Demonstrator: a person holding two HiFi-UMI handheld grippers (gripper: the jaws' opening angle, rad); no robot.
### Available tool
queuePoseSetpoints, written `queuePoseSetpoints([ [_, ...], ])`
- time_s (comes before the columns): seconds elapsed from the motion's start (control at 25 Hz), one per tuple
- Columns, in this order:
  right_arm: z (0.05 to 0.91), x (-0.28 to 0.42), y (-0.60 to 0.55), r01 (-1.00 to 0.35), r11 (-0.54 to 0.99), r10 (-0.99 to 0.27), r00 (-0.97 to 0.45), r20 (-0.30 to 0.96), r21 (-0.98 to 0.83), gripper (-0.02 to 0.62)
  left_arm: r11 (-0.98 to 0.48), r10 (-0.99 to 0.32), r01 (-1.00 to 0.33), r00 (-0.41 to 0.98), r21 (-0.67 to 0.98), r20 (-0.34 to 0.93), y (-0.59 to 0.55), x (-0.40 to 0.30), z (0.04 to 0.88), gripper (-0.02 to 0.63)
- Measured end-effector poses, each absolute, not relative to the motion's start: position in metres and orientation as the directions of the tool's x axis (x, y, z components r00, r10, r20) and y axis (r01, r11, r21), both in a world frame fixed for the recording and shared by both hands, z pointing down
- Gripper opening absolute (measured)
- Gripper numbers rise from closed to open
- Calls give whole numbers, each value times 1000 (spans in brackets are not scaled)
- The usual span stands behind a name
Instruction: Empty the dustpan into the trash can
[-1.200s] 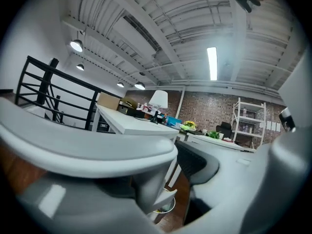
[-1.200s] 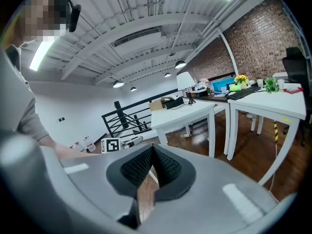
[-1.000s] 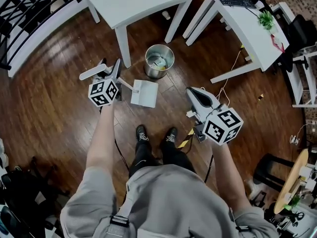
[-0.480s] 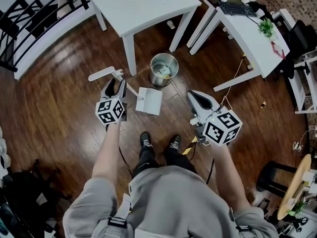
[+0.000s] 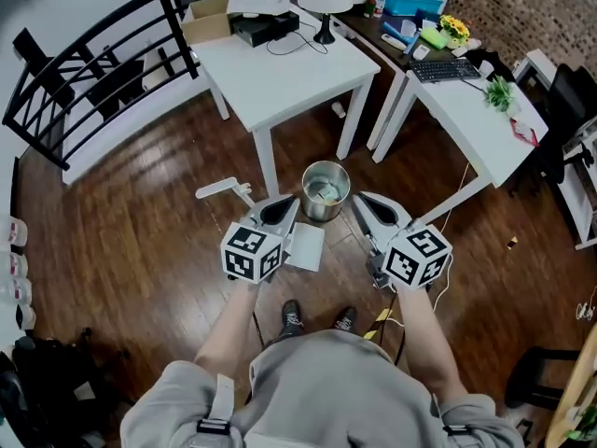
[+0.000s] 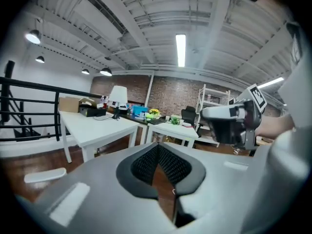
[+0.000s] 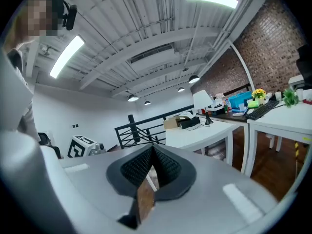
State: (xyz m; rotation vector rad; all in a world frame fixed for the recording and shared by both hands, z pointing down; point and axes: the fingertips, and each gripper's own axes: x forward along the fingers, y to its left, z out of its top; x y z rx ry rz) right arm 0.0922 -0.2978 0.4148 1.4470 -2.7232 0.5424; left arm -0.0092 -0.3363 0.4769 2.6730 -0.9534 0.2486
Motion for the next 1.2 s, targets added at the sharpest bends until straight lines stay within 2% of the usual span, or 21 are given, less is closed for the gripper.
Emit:
queuePoseSetpoints([
  [0.2,381,104,-291,-802,535,-811,-576,103,-268,-2,-810,-529,-551,834,199,158,-314,35,408,6],
  [0.28,369,108,-287,-790,555,-804,-590,76,-262,-2,-822,-516,-538,842,189,155,-308,46,395,6],
  [0.68,344,135,-276,-793,567,-809,-587,30,-222,-3,-837,-484,-512,858,195,174,-295,87,382,6],
  [1.2,336,135,-274,-773,601,-788,-616,12,-204,-3,-822,-509,-535,844,197,167,-291,89,377,6],
])
